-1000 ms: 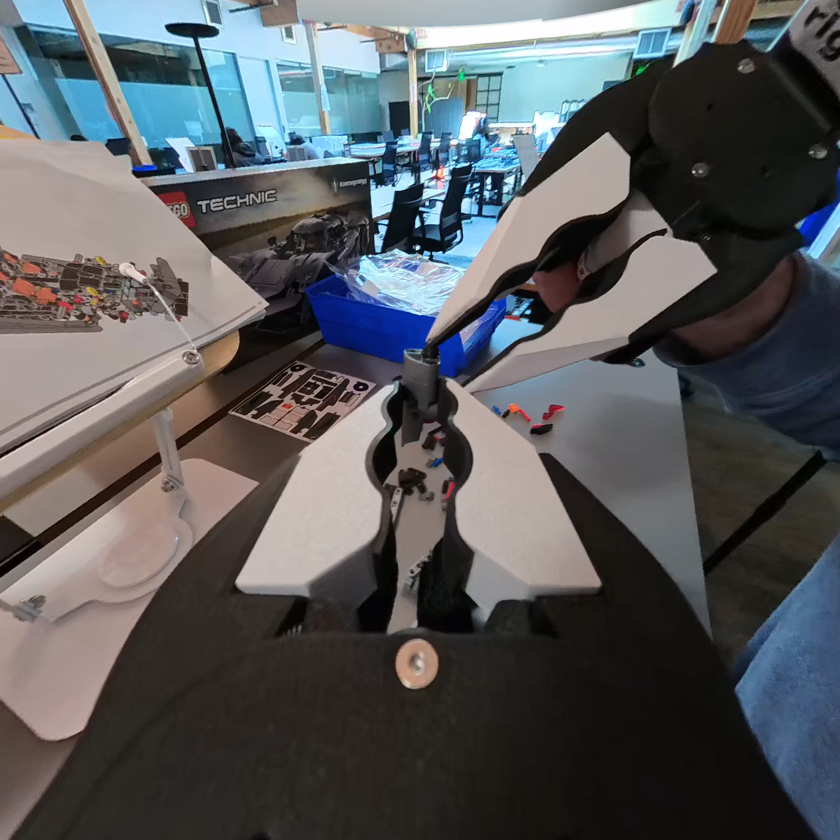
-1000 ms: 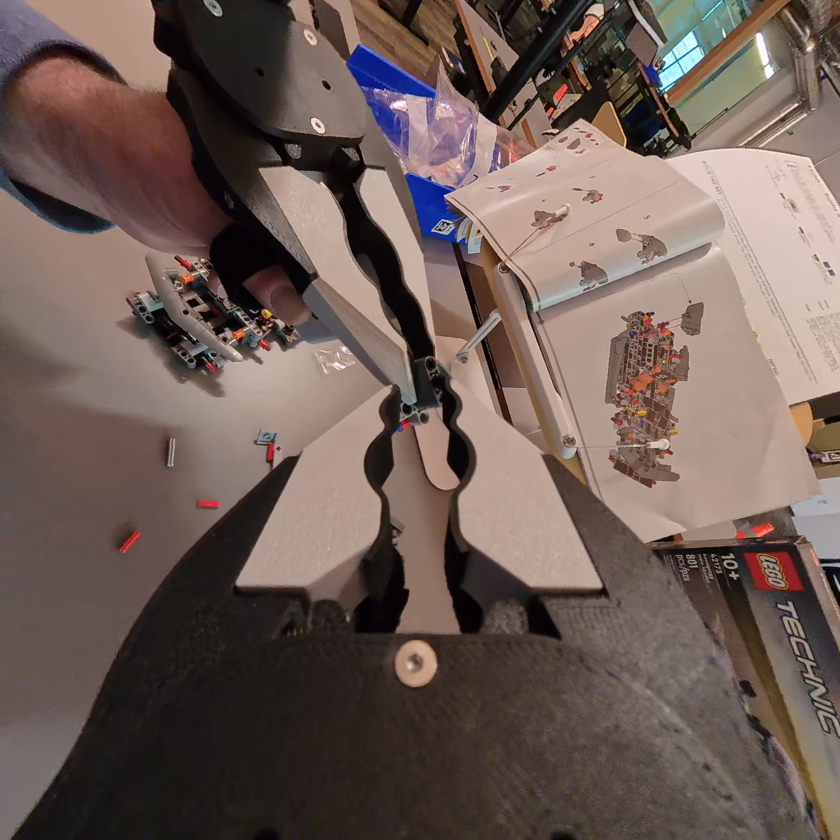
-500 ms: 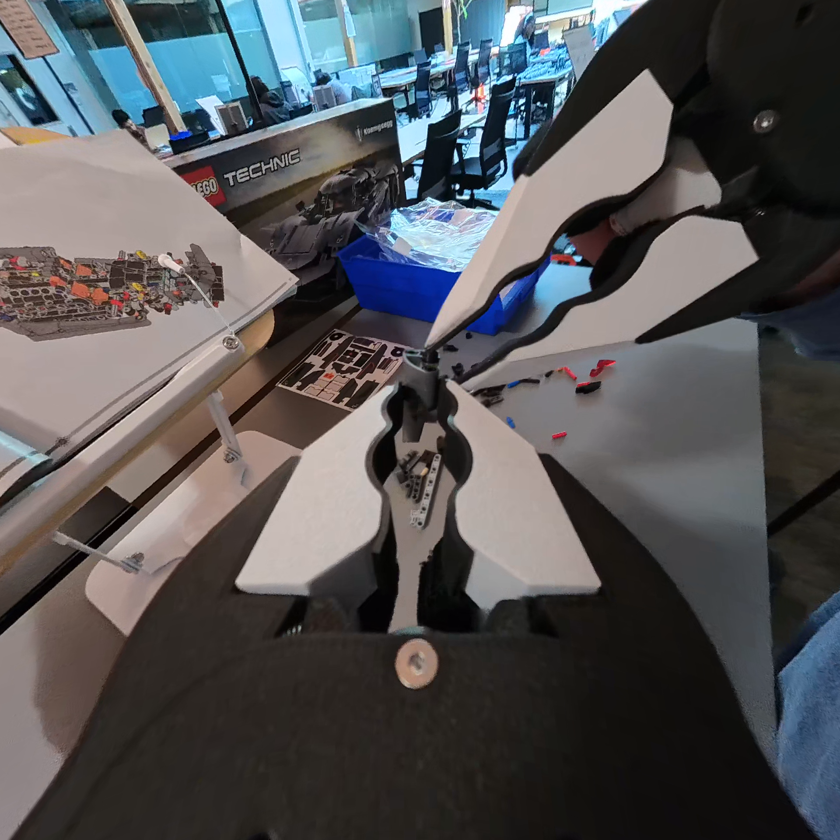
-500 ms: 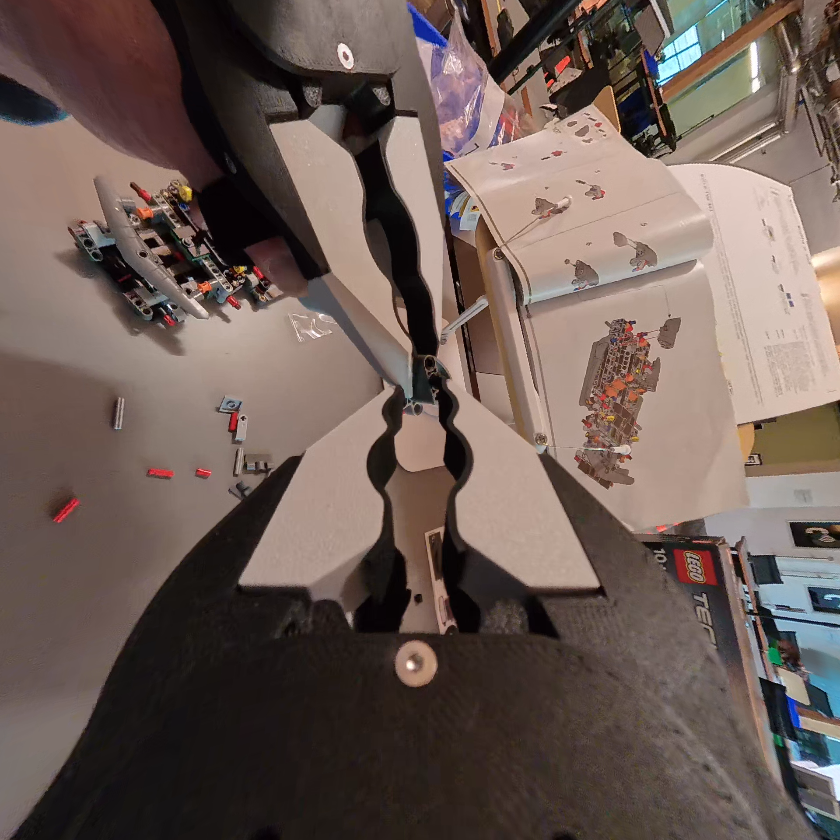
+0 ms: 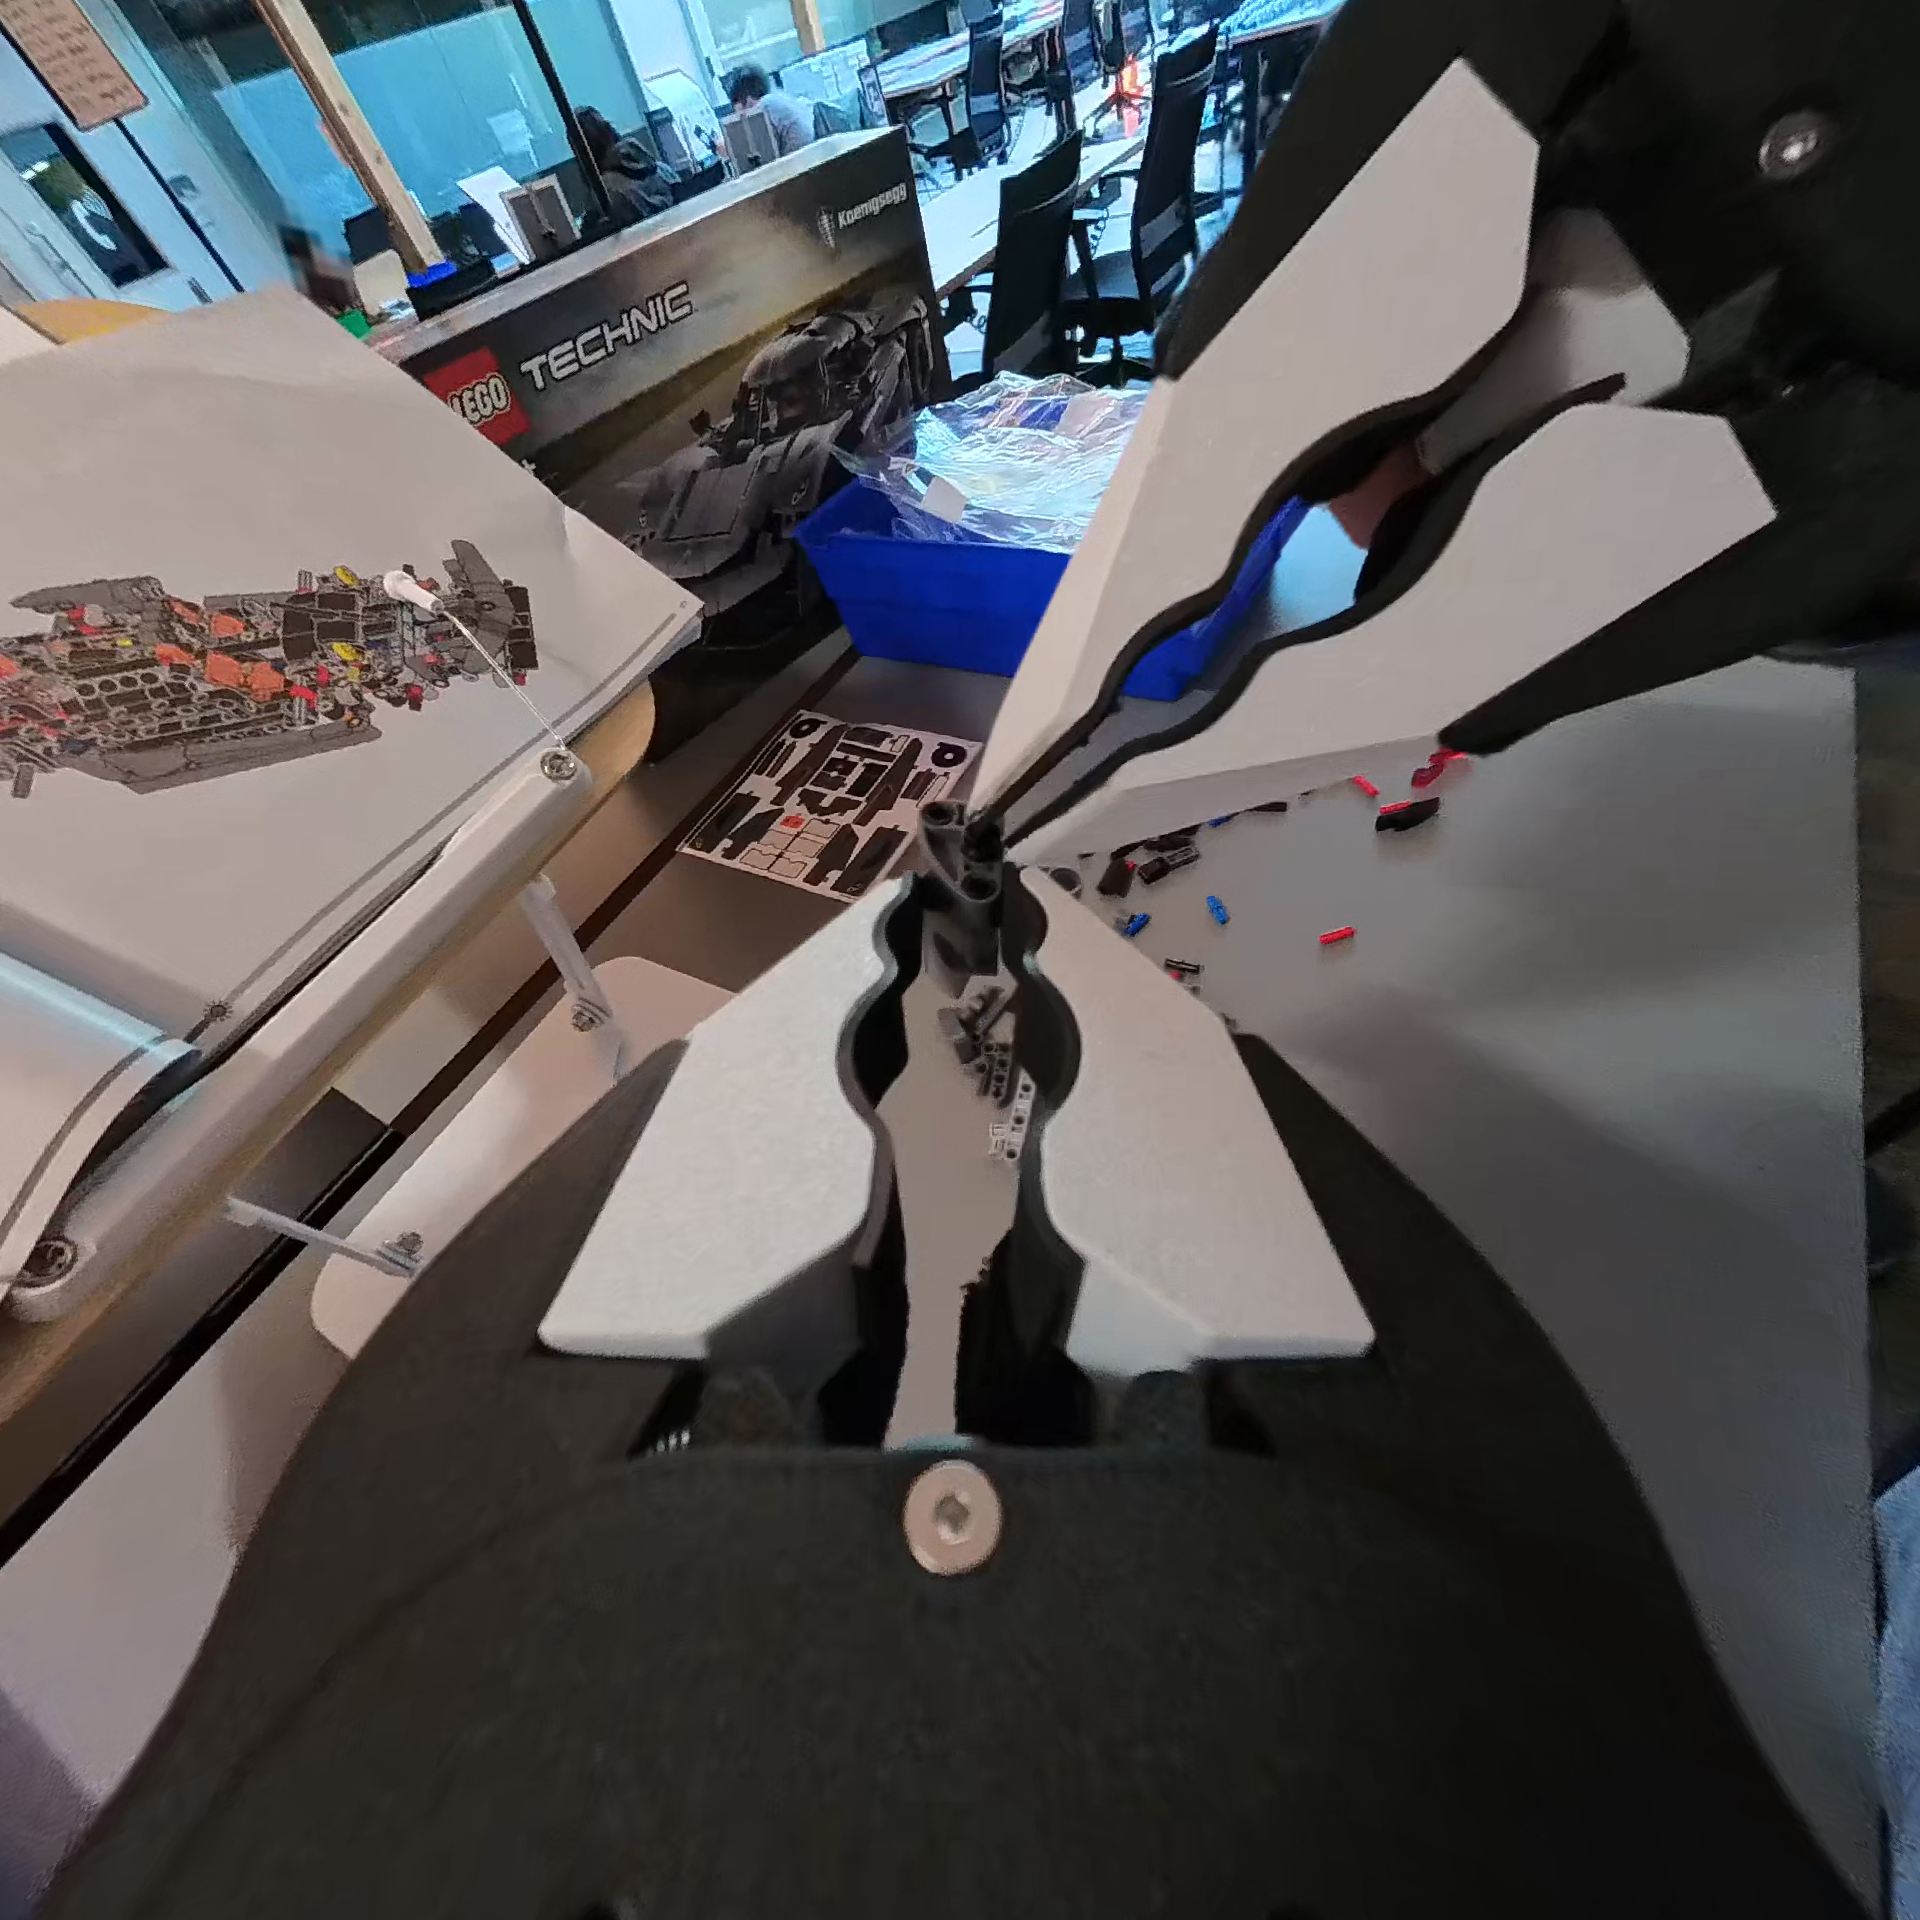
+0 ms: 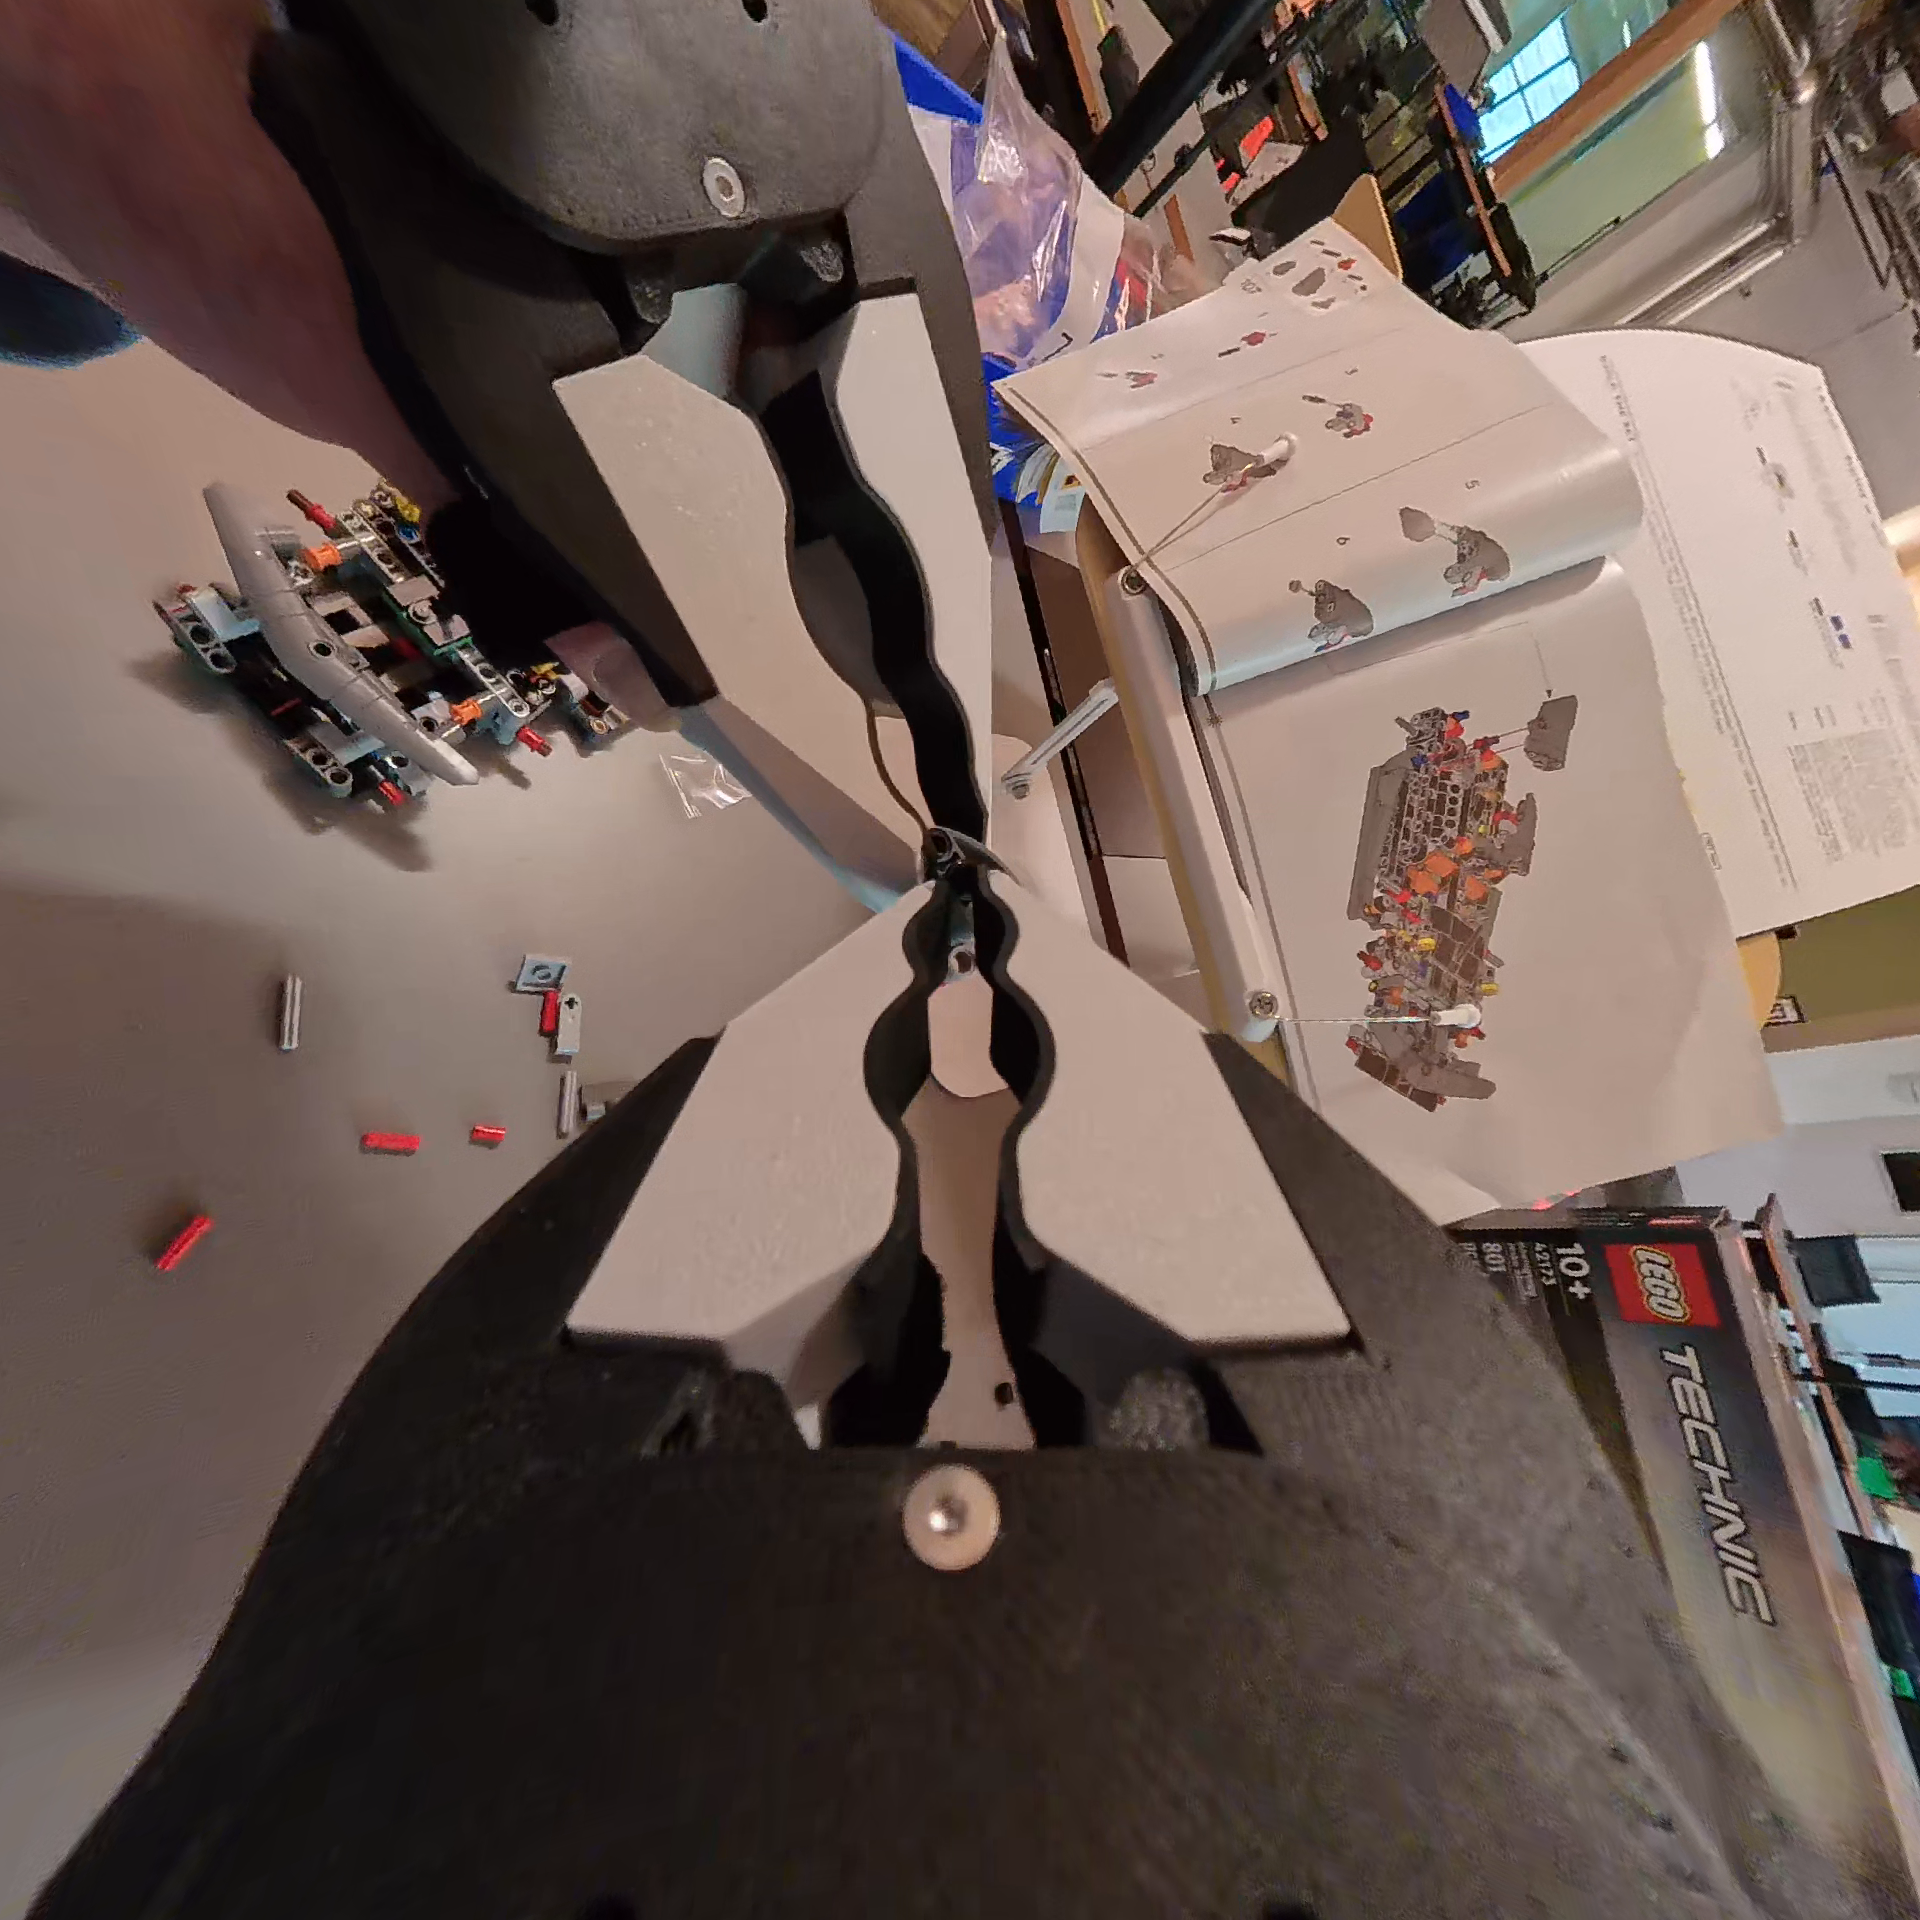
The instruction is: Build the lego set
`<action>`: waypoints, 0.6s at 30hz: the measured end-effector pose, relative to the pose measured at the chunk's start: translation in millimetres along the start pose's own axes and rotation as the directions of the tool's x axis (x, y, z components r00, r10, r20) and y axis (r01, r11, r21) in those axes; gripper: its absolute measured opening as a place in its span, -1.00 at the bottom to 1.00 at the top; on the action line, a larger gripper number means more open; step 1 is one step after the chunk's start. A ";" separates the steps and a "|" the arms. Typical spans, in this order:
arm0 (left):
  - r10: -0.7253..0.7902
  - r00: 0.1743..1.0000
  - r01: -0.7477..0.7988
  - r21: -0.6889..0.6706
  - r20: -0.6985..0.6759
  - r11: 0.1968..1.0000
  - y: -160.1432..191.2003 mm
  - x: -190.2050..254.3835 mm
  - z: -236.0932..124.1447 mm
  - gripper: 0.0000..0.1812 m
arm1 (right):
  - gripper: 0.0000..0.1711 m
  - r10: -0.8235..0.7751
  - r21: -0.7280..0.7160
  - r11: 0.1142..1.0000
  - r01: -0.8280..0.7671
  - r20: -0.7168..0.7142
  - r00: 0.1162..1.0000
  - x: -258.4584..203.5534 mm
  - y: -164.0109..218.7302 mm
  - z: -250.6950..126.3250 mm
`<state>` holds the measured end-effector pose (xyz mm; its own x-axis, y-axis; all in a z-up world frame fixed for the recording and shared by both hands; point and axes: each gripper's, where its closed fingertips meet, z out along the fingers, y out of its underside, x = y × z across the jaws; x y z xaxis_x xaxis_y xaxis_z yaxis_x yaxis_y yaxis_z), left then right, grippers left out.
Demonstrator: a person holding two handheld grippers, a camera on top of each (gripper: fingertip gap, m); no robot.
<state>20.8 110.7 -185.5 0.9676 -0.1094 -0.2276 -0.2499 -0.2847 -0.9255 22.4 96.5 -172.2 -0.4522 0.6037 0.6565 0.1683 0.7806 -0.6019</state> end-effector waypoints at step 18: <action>-0.077 0.994 0.077 -0.007 -0.082 0.997 1.5 0.8 1.2 -0.86 | -0.98 0.073 0.011 0.997 -0.073 0.025 0.997 0.7 0.1 0.4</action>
<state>21.2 111.3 -187.4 0.9777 -0.1646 -0.1301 -0.1752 -0.2986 -0.9382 21.8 96.9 -172.0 -0.4603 0.6546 0.5997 0.1911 0.7327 -0.6531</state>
